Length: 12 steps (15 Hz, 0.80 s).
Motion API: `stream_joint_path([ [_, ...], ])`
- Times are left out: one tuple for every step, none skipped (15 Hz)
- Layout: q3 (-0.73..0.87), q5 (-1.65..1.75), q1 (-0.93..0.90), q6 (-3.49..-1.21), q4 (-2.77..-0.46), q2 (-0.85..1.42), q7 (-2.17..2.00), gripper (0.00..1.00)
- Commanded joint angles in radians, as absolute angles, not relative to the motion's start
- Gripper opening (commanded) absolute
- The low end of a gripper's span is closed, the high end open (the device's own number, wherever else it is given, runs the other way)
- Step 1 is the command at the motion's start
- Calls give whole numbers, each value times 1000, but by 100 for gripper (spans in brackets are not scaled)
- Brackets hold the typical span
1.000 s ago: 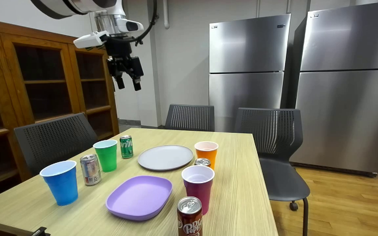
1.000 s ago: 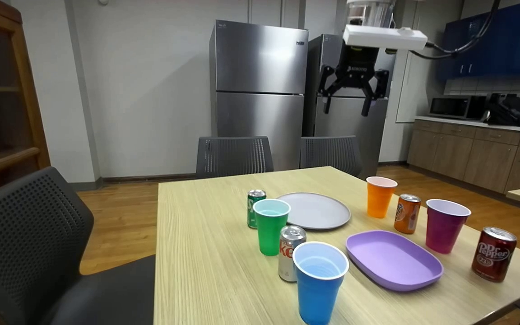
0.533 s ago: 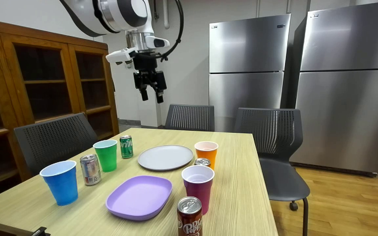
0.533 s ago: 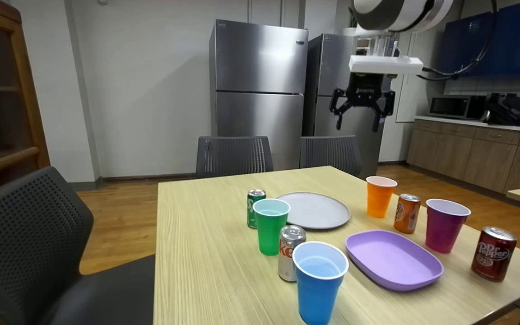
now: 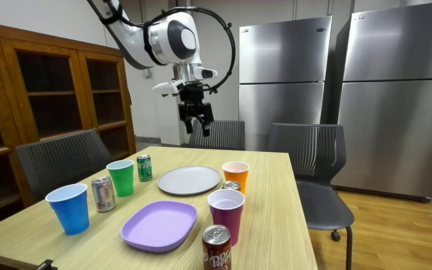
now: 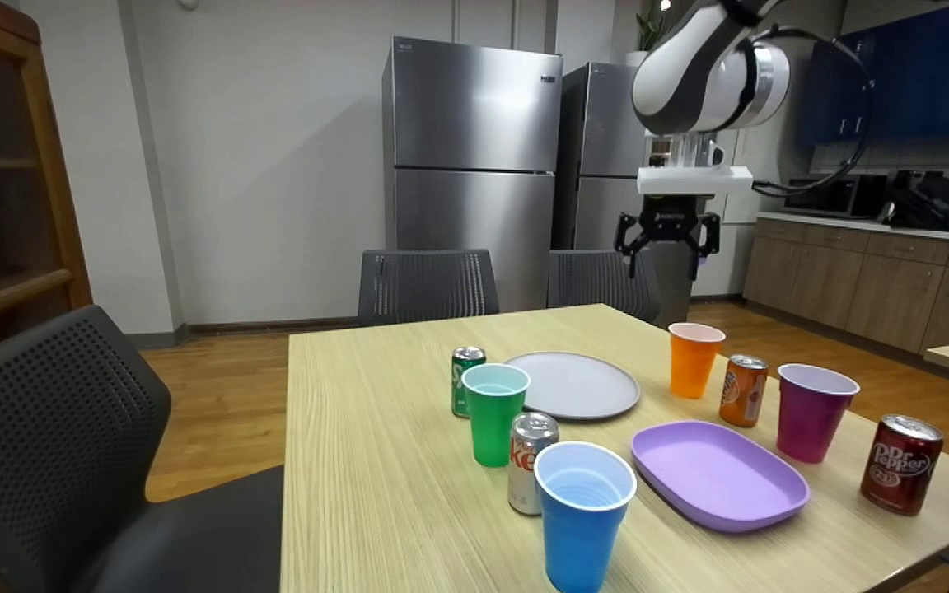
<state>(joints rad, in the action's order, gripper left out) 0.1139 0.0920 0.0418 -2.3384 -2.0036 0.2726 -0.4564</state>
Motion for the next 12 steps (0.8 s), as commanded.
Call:
stream_joint_path([
  [144, 95, 41, -2338, -1880, 398, -467, 100],
  [156, 97, 39, -2343, -1853, 430, -480, 100],
  [167, 97, 36, -2344, -1827, 459, -491, 100],
  [173, 88, 37, -2341, -1800, 489, -495, 100],
  [183, 87, 35, -2338, -1774, 518, -508, 100],
  [191, 84, 33, -2334, -1745, 549, -519, 100],
  [198, 80, 32, -2328, -1717, 578, -530, 100],
  [205, 79, 30, -2320, -1688, 607, -542, 100],
  [212, 80, 28, -2316, -1662, 634, -555, 100],
  [220, 78, 26, -2304, -1631, 664, -568, 100],
  [225, 76, 25, -2295, -1608, 687, -579, 100],
  [230, 72, 25, -2282, -1583, 711, -592, 100],
])
